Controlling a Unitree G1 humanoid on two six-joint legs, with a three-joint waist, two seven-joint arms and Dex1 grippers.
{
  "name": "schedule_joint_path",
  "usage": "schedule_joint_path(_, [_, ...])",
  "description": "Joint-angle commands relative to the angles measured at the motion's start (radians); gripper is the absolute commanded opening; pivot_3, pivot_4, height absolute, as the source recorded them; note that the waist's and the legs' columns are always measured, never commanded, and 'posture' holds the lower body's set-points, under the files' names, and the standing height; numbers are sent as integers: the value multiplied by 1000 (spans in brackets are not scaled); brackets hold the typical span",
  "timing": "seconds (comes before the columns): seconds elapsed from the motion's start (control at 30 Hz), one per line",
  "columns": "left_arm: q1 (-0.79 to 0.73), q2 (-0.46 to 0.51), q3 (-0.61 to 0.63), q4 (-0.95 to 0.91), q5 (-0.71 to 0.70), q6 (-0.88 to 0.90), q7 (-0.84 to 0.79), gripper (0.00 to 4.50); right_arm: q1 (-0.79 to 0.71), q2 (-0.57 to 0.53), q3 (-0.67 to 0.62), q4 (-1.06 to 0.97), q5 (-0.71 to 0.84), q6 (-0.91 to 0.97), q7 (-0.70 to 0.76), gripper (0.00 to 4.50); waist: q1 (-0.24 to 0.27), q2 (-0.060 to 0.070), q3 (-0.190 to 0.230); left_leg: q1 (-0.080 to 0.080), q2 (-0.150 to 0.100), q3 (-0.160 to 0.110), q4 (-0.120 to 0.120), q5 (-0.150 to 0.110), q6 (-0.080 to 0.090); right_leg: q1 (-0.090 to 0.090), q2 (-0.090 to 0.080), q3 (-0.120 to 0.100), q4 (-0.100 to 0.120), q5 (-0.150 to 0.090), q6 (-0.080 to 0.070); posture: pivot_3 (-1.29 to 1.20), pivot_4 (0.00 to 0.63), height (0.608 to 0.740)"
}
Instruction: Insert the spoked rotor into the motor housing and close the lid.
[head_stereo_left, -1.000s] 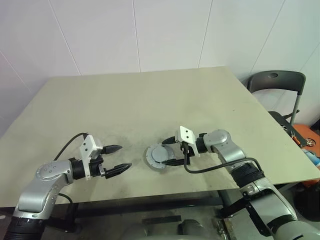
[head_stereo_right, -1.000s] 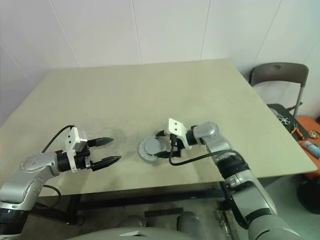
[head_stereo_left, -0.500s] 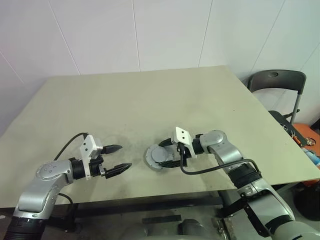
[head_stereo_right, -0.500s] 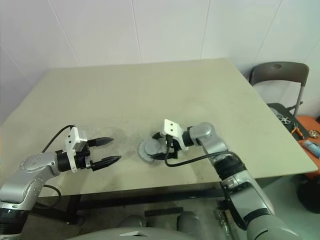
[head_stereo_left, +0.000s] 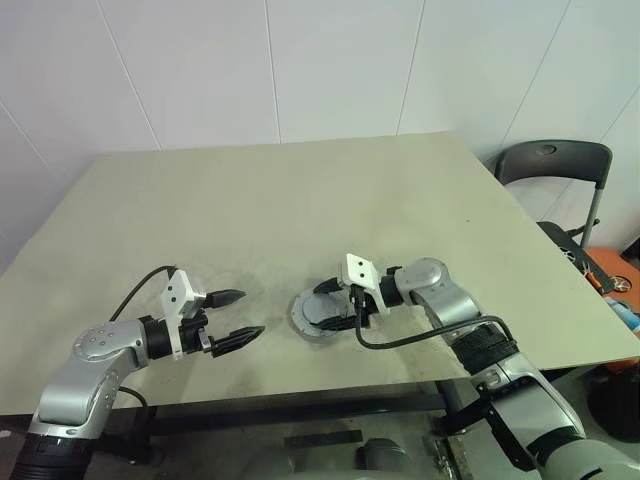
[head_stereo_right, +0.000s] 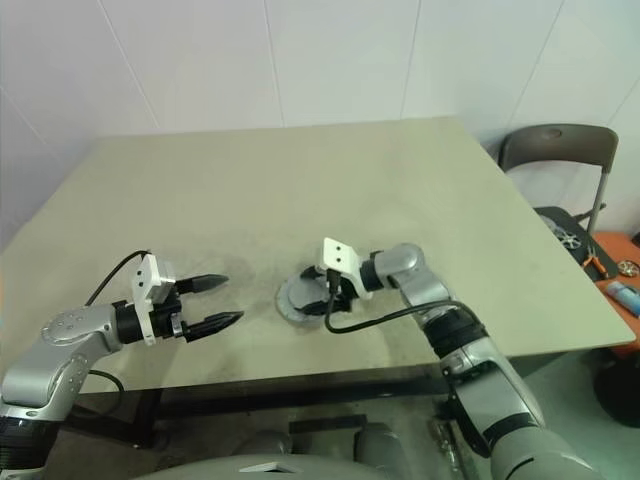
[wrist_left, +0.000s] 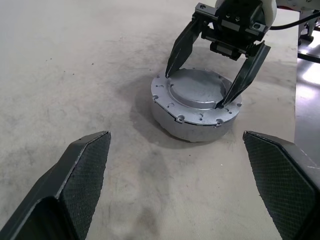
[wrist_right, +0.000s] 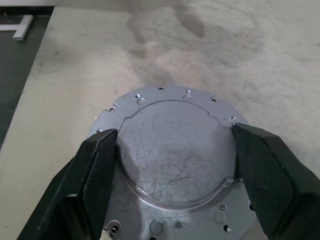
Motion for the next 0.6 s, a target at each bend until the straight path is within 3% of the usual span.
schedule_joint_path(0.03, [-12, 2, 13, -15, -2, -15, 5, 4500, -1, -3, 10, 10, -11, 39, 8, 3259, 0, 0, 0, 0, 0, 0, 0, 0, 0, 0, 0, 0, 0, 0, 0, 0, 0, 740])
schedule_joint_path(0.6, [-17, 1, 11, -12, -2, -15, 4, 4500, -4, -6, -17, -14, 18, 9, 24, 3259, 0, 0, 0, -1, 0, 0, 0, 0, 0, -1, 0, 0, 0, 0, 0, 0, 0, 740])
